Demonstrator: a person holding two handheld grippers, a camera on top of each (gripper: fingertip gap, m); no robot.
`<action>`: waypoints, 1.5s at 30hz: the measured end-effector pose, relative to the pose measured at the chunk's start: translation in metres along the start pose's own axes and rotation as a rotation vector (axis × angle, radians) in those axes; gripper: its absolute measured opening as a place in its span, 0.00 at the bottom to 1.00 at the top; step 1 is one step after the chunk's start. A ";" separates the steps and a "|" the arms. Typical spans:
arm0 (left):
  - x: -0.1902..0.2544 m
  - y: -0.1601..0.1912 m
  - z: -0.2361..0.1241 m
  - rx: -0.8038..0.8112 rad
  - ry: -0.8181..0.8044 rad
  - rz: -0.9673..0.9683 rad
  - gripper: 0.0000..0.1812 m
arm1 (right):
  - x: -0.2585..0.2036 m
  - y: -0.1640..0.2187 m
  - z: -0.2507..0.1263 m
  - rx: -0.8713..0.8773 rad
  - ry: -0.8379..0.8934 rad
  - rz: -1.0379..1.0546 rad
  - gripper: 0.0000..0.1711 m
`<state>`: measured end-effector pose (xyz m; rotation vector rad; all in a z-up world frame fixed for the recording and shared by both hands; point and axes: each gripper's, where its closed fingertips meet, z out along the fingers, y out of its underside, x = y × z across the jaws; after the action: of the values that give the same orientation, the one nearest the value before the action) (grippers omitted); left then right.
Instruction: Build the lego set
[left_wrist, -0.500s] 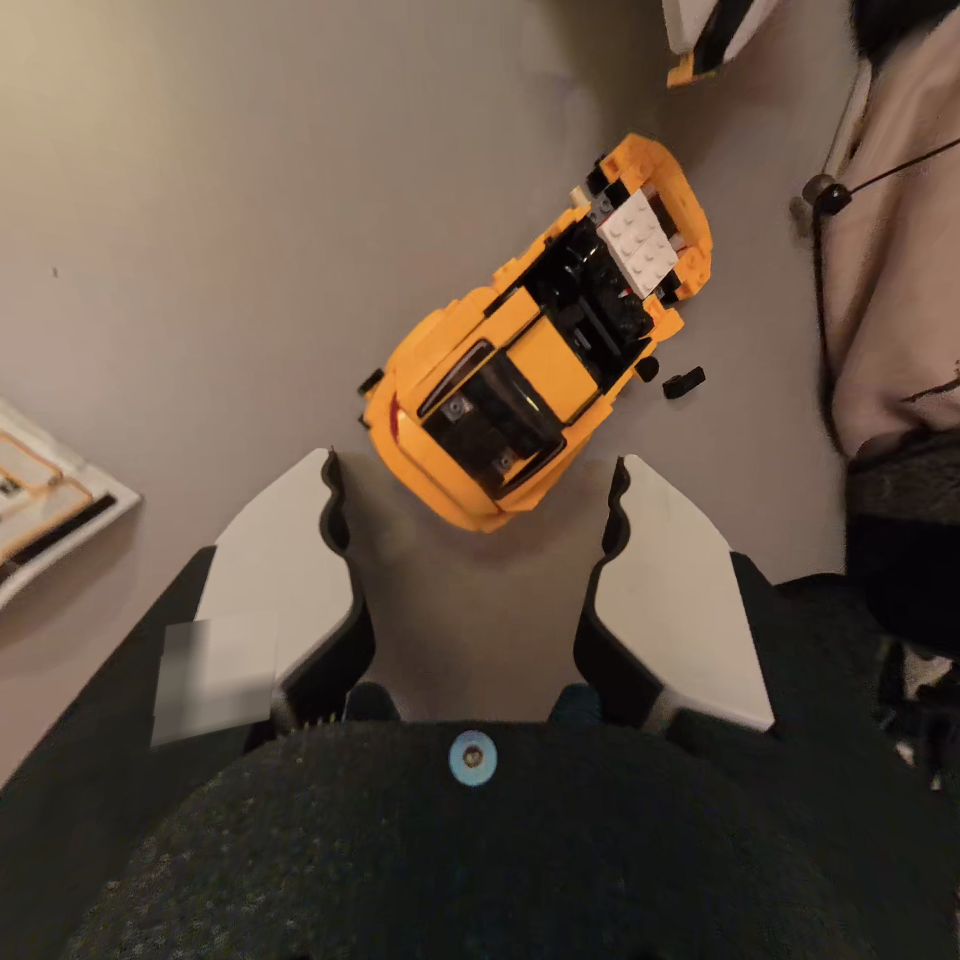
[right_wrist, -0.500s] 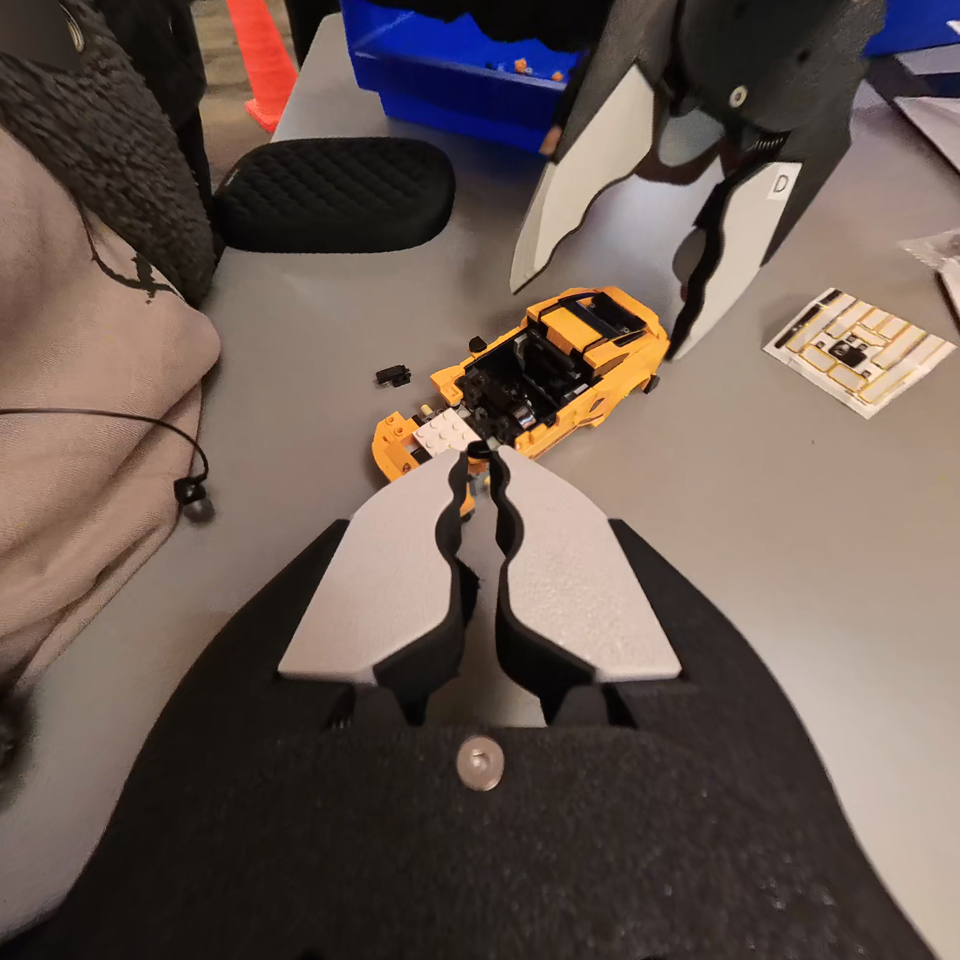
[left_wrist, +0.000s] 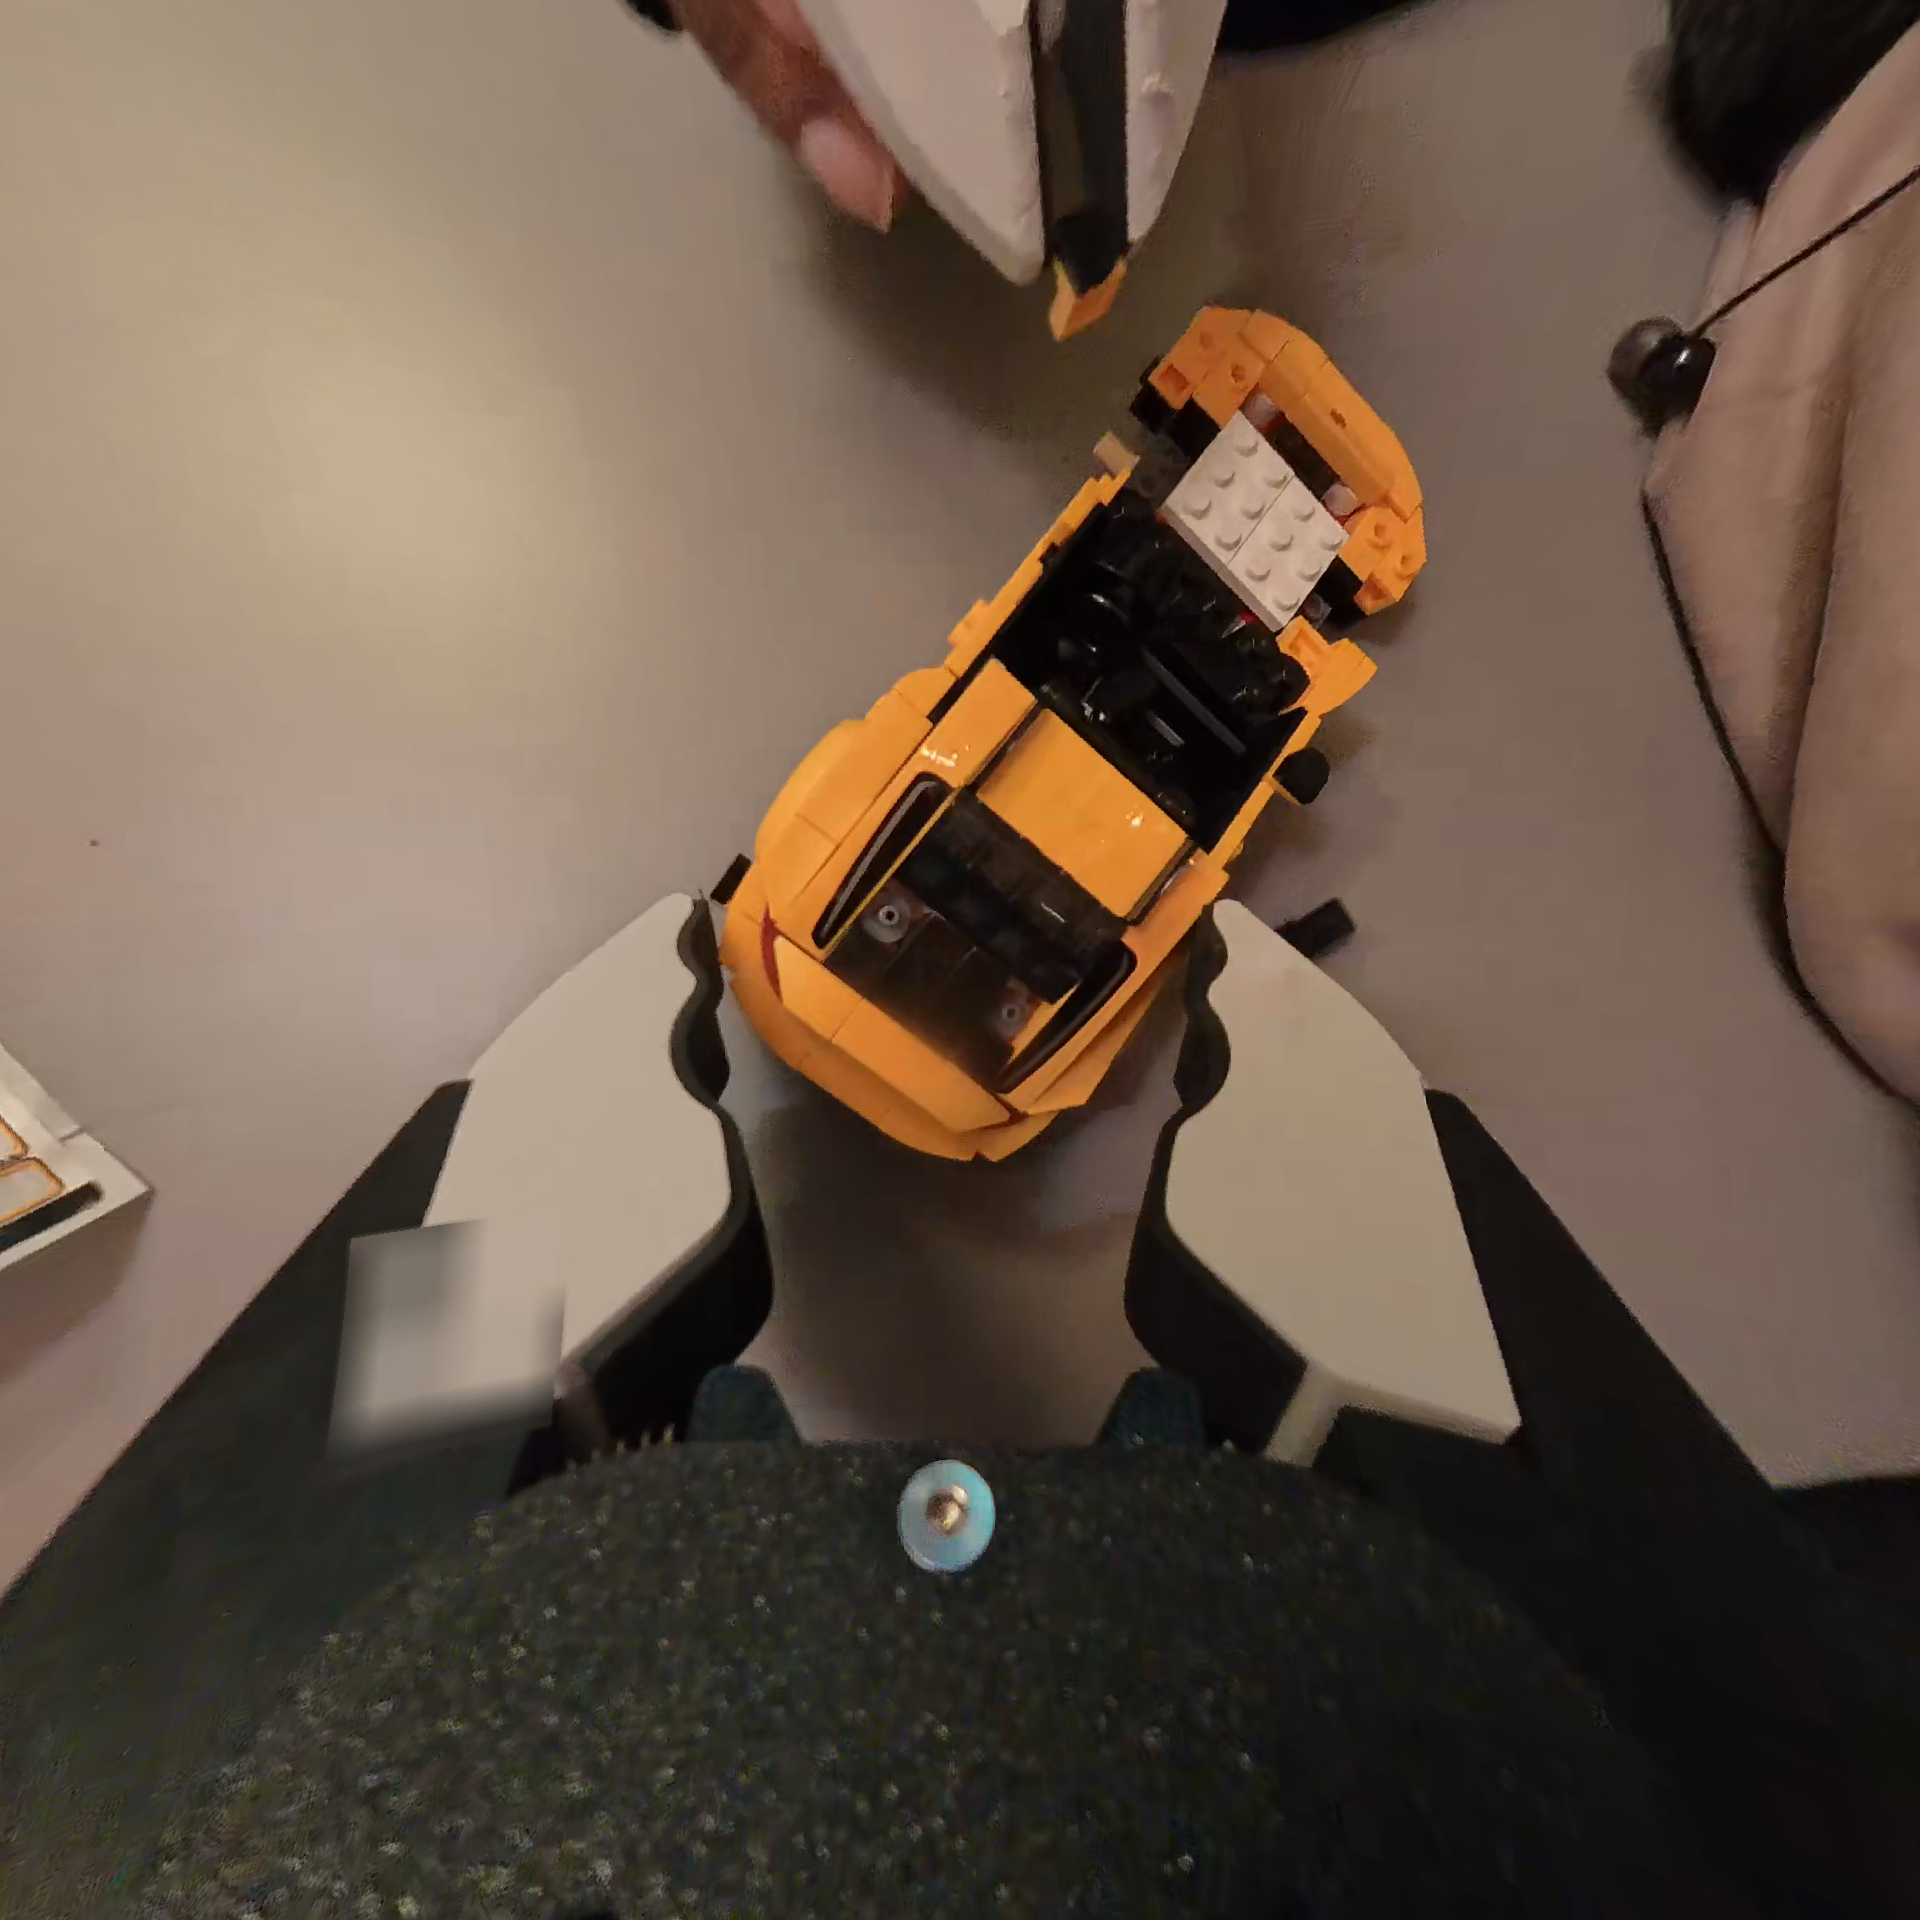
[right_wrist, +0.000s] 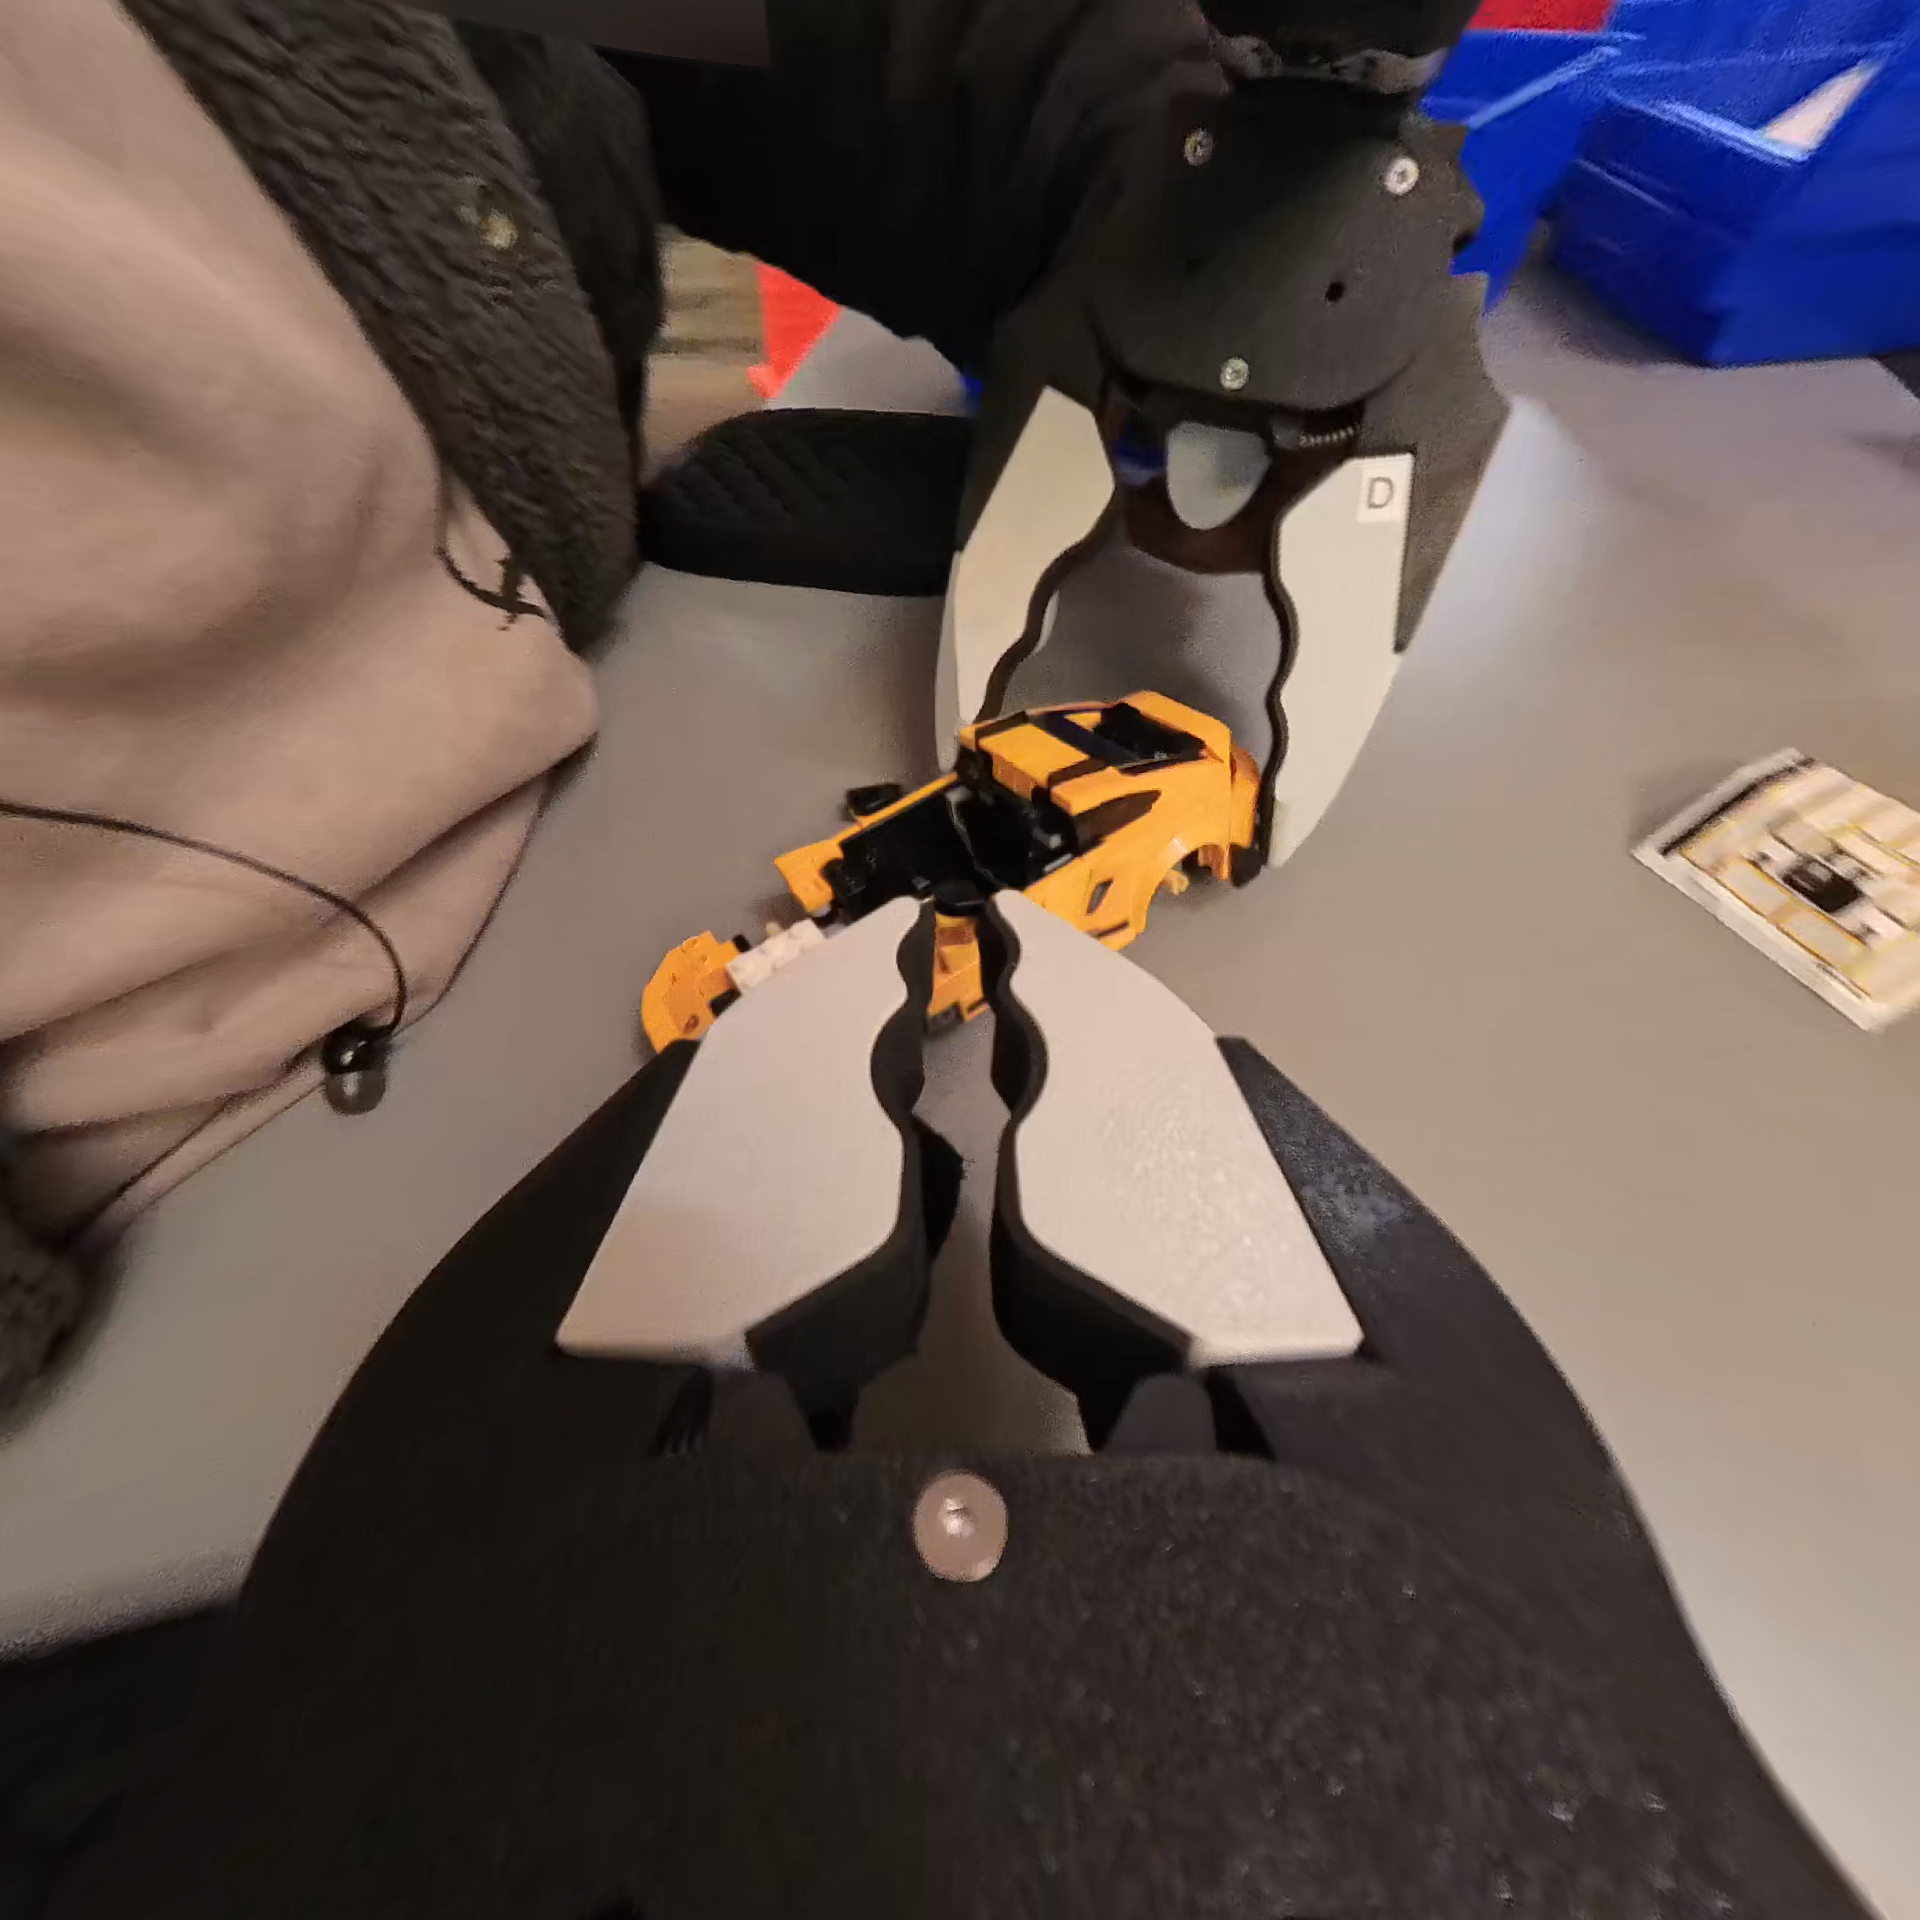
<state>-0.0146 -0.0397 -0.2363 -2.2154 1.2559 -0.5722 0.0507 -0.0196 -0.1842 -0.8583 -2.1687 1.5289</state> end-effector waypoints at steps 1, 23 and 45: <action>0.003 -0.002 0.002 0.019 -0.012 -0.003 0.47 | 0.000 0.001 0.002 -0.001 -0.038 -0.015 0.04; 0.019 -0.078 -0.031 0.402 0.426 -0.546 0.18 | 0.003 -0.033 0.006 0.076 -0.187 -0.168 0.04; -0.021 -0.095 -0.042 0.765 0.471 -1.086 0.07 | 0.045 -0.040 -0.007 -0.099 0.375 -0.111 0.13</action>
<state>0.0126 0.0094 -0.1468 -1.9222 -0.1947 -1.6944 0.0098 0.0059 -0.1474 -0.9520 -1.9895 1.1122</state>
